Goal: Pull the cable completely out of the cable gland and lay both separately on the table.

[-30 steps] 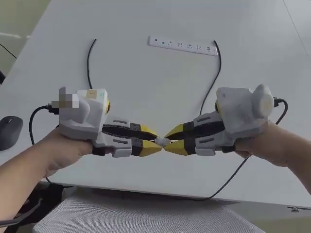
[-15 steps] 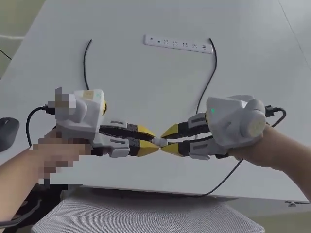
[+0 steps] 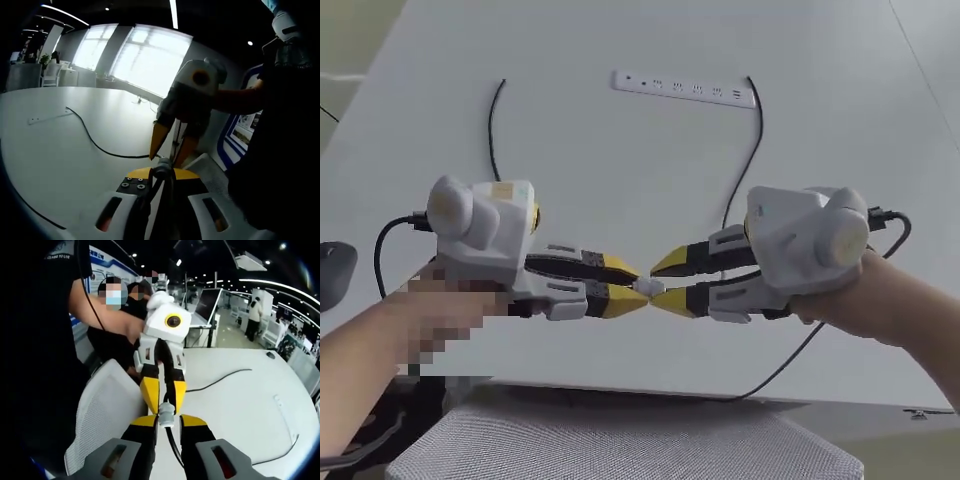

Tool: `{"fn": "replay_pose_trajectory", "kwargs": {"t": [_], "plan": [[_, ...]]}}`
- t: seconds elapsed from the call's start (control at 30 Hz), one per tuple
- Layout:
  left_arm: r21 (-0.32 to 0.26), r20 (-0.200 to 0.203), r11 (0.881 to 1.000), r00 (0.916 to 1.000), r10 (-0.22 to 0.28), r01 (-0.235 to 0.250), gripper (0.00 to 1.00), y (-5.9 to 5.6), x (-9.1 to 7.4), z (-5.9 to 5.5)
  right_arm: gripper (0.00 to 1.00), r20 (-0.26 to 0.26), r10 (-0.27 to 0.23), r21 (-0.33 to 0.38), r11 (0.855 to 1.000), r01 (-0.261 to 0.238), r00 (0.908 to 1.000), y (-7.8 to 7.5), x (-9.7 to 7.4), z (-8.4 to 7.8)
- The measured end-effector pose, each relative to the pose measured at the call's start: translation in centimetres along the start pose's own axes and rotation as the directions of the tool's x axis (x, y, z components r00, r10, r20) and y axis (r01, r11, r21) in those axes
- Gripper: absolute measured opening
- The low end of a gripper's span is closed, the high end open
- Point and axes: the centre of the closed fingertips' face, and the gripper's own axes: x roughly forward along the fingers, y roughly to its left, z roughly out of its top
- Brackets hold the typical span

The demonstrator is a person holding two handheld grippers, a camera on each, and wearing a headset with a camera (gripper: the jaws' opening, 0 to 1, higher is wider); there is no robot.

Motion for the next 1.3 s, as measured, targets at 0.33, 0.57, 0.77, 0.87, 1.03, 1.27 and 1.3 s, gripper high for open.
{"fn": "replay_pose_trajectory", "kwargs": {"t": [0.33,0.57,0.77,0.87,1.03,1.27,1.3], "plan": [[0.009,0.031,1.0,0.9994,0.019,-0.019,0.15,-0.2,-0.6,1.0,0.19,-0.059,-0.17,-0.004,0.985,0.17,0.9837,-0.6,-2.7,0.2],[0.009,0.043,1.0,0.9987,0.027,-0.028,0.15,-0.2,-0.9,1.7,0.16,-0.096,-0.311,-0.108,0.947,0.301,0.9454,-1.5,-3.1,0.0],[0.01,0.038,1.0,0.999,0.024,-0.025,0.15,0.0,-0.8,1.9,0.14,-0.132,-0.347,-0.169,0.931,0.324,0.9285,-1.5,-2.3,-0.4],[0.003,0.04,1.0,0.999,0.021,-0.021,0.15,0.2,-0.7,2.0,0.14,-0.14,-0.343,-0.183,0.931,0.316,0.9288,-1.2,-1.8,-0.7],[0.007,0.028,1.0,0.9995,0.014,-0.014,0.15,0.3,-0.4,1.9,0.08,-0.135,-0.367,-0.21,0.919,0.335,0.9205,-1.6,-1.6,-0.5],[0.011,0.033,1.0,0.9993,0.015,-0.015,0.15,0.5,-0.2,2.2,0.03,-0.14,-0.361,-0.213,0.92,0.328,0.9221,-1.5,-1.3,-0.5],[0.016,0.036,1.0,0.9992,0.018,-0.019,0.15,0.5,-0.2,2.2,0.01,-0.141,-0.362,-0.208,0.921,0.33,0.9215,-1.6,-1.2,-0.6]]}}
